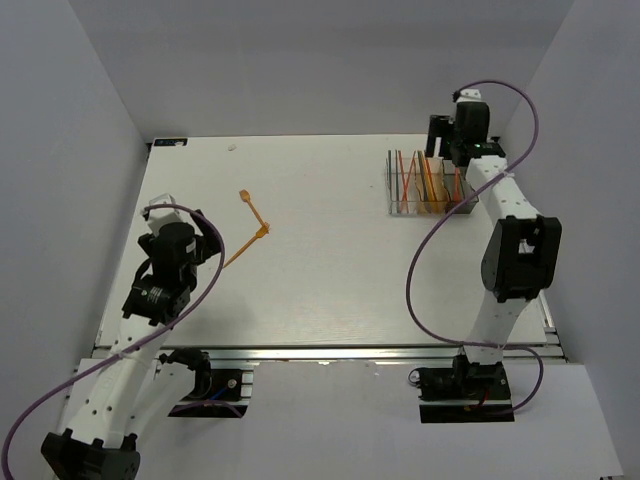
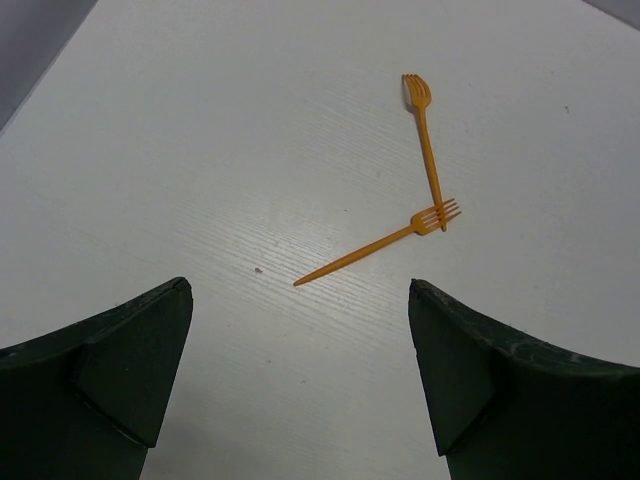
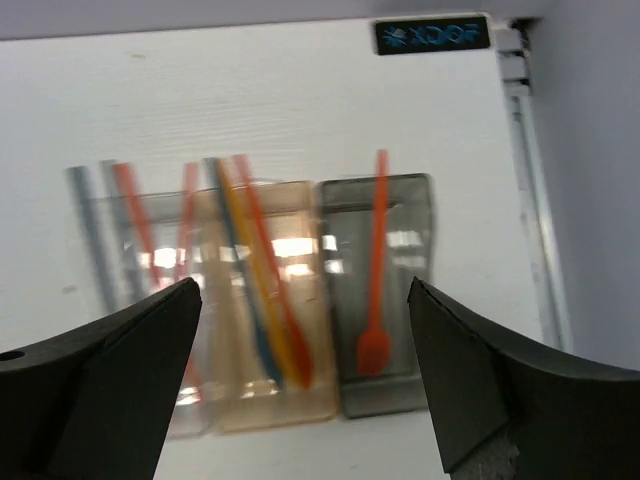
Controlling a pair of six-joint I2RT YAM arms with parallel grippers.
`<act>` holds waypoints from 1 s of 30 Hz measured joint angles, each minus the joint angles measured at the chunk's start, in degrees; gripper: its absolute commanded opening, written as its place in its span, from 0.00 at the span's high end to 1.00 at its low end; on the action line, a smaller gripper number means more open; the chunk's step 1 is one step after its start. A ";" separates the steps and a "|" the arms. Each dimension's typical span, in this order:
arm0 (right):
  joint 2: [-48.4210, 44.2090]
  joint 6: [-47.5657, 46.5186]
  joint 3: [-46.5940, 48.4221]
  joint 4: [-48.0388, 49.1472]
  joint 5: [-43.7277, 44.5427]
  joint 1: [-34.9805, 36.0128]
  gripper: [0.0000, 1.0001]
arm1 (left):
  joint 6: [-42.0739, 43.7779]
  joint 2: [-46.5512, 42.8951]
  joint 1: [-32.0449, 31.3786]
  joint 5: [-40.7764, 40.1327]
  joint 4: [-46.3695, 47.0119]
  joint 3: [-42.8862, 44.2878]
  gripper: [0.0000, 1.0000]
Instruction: Sort the eating utensils into containers
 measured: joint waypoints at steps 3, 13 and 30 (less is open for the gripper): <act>-9.09 2.84 -7.96 2.08 0.68 7.08 0.11 | 0.00 4.44 0.00 0.55 0.15 0.76 0.02; -32.17 16.90 -39.54 8.85 -24.20 14.08 0.11 | 4.94 41.79 1.62 14.38 3.02 19.34 0.05; -49.57 19.08 -52.13 9.42 -33.11 17.33 0.11 | 15.06 64.04 3.82 26.32 6.25 21.35 0.43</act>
